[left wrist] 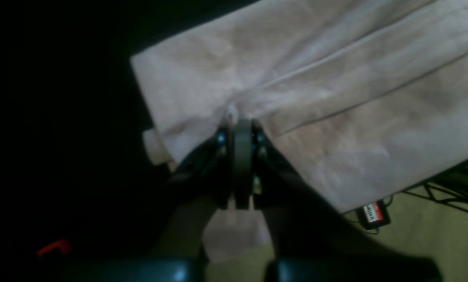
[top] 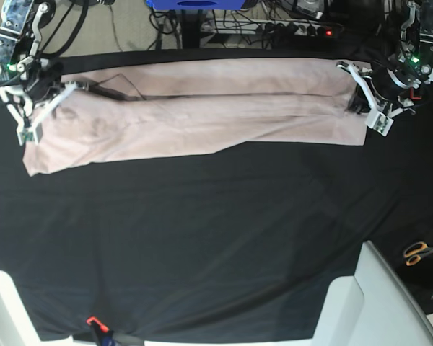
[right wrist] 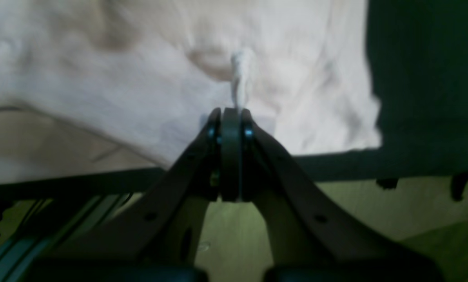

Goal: Fold the T-shirt properly
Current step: 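Hold the shirt edge with both grippers and smooth it flat, then open both grippers and raise them off the shirt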

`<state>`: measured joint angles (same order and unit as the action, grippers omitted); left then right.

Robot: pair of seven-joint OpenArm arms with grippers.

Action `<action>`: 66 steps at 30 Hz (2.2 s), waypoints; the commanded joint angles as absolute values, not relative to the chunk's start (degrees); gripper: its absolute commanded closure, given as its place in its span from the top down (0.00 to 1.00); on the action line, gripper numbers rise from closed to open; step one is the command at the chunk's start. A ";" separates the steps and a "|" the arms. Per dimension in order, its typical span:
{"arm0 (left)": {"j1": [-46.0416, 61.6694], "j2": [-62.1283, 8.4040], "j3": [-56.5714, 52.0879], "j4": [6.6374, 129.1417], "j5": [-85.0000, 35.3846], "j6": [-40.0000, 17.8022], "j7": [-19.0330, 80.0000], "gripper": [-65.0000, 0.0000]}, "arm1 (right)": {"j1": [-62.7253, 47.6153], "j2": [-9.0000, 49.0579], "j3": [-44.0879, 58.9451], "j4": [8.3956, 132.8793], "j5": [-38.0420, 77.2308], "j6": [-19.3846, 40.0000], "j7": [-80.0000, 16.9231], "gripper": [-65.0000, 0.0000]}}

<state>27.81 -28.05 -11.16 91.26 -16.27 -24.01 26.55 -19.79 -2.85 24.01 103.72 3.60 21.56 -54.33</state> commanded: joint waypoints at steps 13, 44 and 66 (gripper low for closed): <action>31.08 -29.32 -11.12 92.18 -16.48 -23.69 25.89 0.00 | -18.86 -2.33 24.48 103.08 3.74 21.32 -51.03 0.00; 32.31 -28.79 -16.66 96.75 -17.10 -23.52 25.98 0.57 | -22.55 -6.37 29.67 108.70 5.93 18.42 -48.57 0.34; 33.63 -21.05 -34.59 101.23 -17.10 -23.78 30.20 0.56 | -25.19 -6.11 40.84 90.33 28.79 18.51 -48.13 0.33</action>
<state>33.47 -20.21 -34.02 100.49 -16.71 -24.03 31.11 -24.99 -6.68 40.60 89.49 28.10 18.00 -48.88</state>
